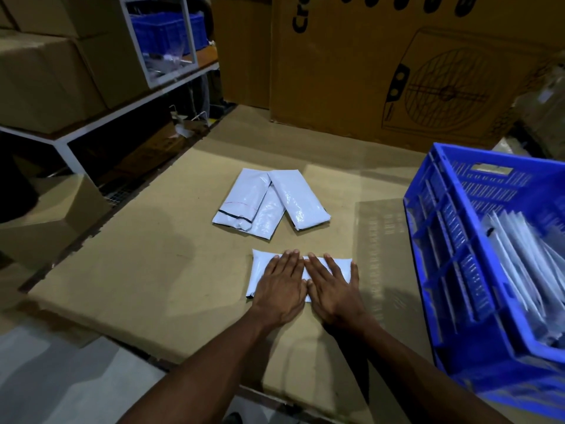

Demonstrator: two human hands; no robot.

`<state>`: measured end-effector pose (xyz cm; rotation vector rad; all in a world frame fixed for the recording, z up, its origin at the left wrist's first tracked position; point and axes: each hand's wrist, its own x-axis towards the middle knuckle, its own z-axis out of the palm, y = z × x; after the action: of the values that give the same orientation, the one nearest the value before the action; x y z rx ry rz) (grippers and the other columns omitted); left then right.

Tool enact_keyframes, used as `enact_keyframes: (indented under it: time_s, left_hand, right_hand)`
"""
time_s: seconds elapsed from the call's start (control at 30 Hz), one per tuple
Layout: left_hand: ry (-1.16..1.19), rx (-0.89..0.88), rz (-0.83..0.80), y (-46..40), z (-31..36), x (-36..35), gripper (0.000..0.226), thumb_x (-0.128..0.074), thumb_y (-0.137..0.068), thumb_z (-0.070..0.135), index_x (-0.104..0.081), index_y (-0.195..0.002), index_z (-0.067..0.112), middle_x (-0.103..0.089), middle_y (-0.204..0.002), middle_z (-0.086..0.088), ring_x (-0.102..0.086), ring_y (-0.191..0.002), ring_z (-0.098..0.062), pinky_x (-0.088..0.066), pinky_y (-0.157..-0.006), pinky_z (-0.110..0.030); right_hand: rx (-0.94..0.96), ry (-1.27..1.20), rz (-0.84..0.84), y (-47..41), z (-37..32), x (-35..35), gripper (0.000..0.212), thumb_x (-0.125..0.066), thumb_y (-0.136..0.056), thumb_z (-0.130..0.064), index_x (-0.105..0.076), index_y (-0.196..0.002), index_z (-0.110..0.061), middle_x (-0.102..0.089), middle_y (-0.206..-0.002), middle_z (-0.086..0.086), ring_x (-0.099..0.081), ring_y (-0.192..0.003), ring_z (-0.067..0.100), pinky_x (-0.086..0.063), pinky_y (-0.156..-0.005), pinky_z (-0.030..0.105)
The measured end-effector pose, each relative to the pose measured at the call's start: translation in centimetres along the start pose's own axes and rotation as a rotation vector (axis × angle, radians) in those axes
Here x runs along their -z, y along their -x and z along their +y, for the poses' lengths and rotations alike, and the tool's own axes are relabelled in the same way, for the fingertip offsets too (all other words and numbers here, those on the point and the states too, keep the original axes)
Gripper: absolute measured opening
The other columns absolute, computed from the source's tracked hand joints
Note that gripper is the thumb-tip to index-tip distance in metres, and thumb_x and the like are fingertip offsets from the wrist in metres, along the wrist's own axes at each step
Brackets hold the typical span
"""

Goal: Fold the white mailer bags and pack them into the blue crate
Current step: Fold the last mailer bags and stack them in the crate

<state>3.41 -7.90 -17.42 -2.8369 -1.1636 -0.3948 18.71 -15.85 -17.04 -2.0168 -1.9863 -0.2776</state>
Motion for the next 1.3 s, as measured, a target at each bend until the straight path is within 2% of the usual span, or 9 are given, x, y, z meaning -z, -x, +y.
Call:
enact_keyframes:
  time_s: [0.27, 0.37, 0.47, 0.63, 0.87, 1.17, 1.3]
  left_hand:
    - [-0.013, 0.005, -0.018, 0.0, 0.0, 0.2, 0.058, -0.029, -0.099, 0.037, -0.061, -0.137, 0.006, -0.056, -0.145, -0.012, -0.052, -0.136, -0.026, -0.039, -0.113, -0.044]
    - [-0.004, 0.008, -0.019, 0.0, 0.0, 0.1, 0.059, -0.029, -0.099, 0.037, -0.059, -0.138, 0.005, -0.055, -0.146, -0.013, -0.051, -0.137, -0.026, -0.039, -0.113, -0.045]
    - [-0.006, 0.010, -0.032, 0.2, -0.2, 0.0, 0.060, -0.029, -0.099, 0.038, -0.056, -0.141, 0.004, -0.052, -0.148, -0.013, -0.049, -0.138, -0.027, -0.039, -0.114, -0.046]
    - [0.014, 0.012, -0.040, 0.1, -0.1, 0.0, 0.060, -0.027, -0.100, 0.038, -0.055, -0.142, 0.004, -0.051, -0.150, -0.013, -0.048, -0.139, -0.027, -0.039, -0.114, -0.046]
    - [0.041, -0.003, -0.029, 0.3, -0.3, 0.3, 0.061, -0.027, -0.100, 0.037, -0.054, -0.143, 0.003, -0.050, -0.150, -0.014, -0.048, -0.139, -0.028, -0.040, -0.114, -0.046]
    - [0.066, 0.023, -0.098, 0.7, -1.3, 0.7, 0.064, -0.031, -0.098, 0.044, -0.053, -0.144, 0.006, -0.049, -0.152, -0.010, -0.047, -0.140, -0.027, -0.041, -0.113, -0.048]
    - [0.063, 0.039, -0.098, 1.3, -2.3, 0.9, 0.064, -0.024, -0.102, 0.044, -0.044, -0.151, 0.007, -0.041, -0.158, -0.009, -0.038, -0.146, -0.026, -0.031, -0.118, -0.047]
  right_hand:
    - [-0.112, 0.014, -0.105, -0.1, -0.2, 0.2, 0.049, -0.033, -0.103, -0.043, -0.036, -0.151, -0.038, -0.030, -0.159, -0.015, -0.030, -0.148, 0.020, -0.015, -0.109, 0.068]
    - [-0.151, 0.007, -0.128, 0.0, -0.1, 0.3, 0.049, -0.035, -0.102, -0.047, -0.039, -0.150, -0.038, -0.031, -0.160, -0.012, -0.030, -0.147, 0.022, -0.021, -0.107, 0.067]
    - [-0.182, -0.002, -0.181, 0.2, 0.3, 0.3, 0.054, -0.027, -0.100, -0.055, -0.039, -0.150, -0.037, -0.028, -0.162, -0.009, -0.028, -0.148, 0.024, -0.025, -0.109, 0.065]
    - [-0.231, -0.001, -0.272, 0.1, 0.6, 0.1, 0.060, -0.016, -0.097, -0.064, -0.020, -0.154, -0.045, -0.007, -0.166, -0.014, -0.011, -0.153, 0.023, -0.016, -0.113, 0.065]
    - [-0.261, 0.015, -0.342, 0.0, 0.4, 0.9, 0.064, -0.008, -0.093, -0.069, -0.008, -0.154, -0.048, 0.005, -0.166, -0.015, -0.002, -0.153, 0.024, -0.007, -0.116, 0.063]
    - [-0.270, 0.006, -0.375, -0.2, 0.4, 1.2, 0.065, -0.004, -0.091, -0.069, 0.000, -0.154, -0.049, 0.010, -0.165, -0.016, 0.004, -0.153, 0.022, -0.005, -0.117, 0.062]
    - [-0.271, 0.010, -0.377, -0.1, 0.2, 1.5, 0.061, -0.010, -0.096, -0.066, 0.003, -0.154, -0.049, 0.011, -0.165, -0.016, 0.005, -0.153, 0.021, -0.003, -0.118, 0.061]
